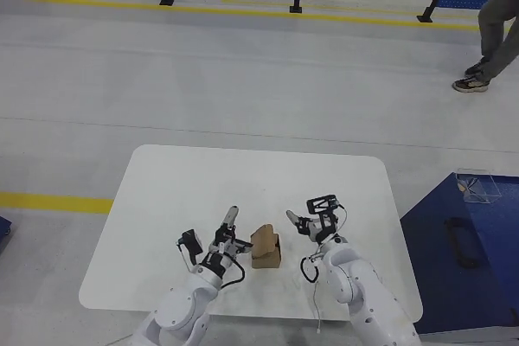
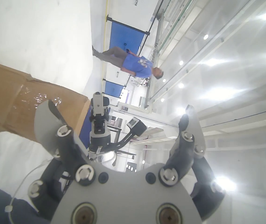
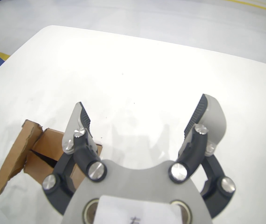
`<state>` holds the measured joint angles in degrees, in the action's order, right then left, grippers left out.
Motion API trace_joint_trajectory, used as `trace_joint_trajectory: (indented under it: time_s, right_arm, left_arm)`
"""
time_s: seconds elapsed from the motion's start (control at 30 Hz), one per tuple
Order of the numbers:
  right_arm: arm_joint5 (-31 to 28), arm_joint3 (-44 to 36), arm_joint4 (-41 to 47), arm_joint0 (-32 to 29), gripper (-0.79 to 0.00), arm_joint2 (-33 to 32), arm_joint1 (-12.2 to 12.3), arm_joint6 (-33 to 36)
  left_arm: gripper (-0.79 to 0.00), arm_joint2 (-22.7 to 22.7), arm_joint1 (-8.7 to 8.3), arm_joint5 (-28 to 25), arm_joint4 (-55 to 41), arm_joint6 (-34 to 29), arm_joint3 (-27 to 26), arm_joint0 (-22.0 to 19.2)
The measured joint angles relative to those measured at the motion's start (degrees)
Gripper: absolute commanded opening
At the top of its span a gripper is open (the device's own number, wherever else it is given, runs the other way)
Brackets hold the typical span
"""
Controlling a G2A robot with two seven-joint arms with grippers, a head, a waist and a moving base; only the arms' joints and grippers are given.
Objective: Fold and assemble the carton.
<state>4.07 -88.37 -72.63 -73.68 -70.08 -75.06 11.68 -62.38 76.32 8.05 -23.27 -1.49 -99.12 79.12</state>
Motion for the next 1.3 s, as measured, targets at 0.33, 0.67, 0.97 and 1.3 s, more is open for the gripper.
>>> trace_joint_trajectory:
  time_s: [0.33, 0.67, 0.97, 1.3]
  right_arm:
    - [-2.4, -4.0, 0.9, -2.5, 0.000, -1.2, 0.3, 5.4]
    - [-3.2, -5.6, -0.4, -4.7, 0.000, -1.4, 0.4, 3.6]
    - [-2.8, -6.7, -2.4, -5.2, 0.000, -1.6, 0.5, 2.6]
    - [-1.0, -4.4, -7.4, -3.7, 0.000, 0.9, 0.1, 4.0]
  left_arm:
    - [-0.237, 1.7, -1.93, 27.3, 19.3, -10.7, 1.1, -4.8]
    - [-0.400, 5.6, -0.53, 24.9, 17.7, -11.1, 6.9, -8.4]
    - [-0.363, 8.0, 0.50, 23.4, 16.7, -11.1, 10.3, -10.3]
    - [-0.339, 7.9, 1.27, 21.3, 13.8, -9.8, 10.9, -10.1]
